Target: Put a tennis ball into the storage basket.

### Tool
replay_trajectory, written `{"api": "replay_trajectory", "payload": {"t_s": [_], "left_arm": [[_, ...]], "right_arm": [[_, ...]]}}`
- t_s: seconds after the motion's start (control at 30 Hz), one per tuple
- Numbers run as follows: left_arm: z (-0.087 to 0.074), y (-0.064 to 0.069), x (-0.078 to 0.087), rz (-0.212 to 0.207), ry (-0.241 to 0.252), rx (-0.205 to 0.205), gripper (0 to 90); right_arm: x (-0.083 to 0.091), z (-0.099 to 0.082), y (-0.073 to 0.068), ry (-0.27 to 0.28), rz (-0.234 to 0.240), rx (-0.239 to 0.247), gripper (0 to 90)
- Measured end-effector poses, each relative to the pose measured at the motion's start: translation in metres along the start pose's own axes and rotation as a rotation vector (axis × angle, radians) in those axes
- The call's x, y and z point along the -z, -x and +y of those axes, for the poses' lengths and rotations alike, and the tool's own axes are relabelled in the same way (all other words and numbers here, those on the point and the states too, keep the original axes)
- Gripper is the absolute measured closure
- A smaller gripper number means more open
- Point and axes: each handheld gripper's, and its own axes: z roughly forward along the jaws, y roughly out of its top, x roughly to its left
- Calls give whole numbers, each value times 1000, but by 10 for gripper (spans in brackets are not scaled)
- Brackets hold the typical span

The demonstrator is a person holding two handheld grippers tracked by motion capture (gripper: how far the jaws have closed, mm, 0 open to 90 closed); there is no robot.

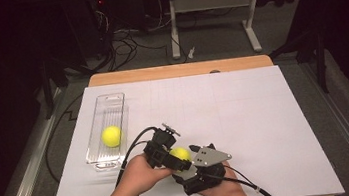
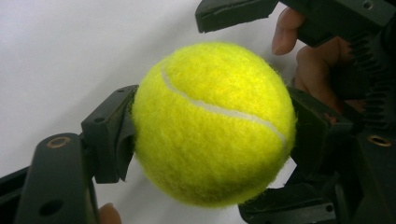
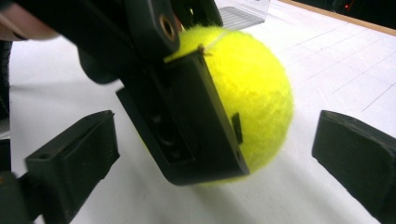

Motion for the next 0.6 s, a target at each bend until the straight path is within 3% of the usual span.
{"api": "replay_trajectory", "payload": {"t_s": [0.27,0.37,0.6], "left_arm": [[-2,-3,3,24,-1,5,271],[-2,-4,3,31,-2,12,271],[-5,-8,7,55,3,27,271]], "right_arm": [[1,-1,1,6,-4,-4,4],[-1,0,3,20,6,-38,3],[-2,-1,1,-5,-9,-11,4]]}}
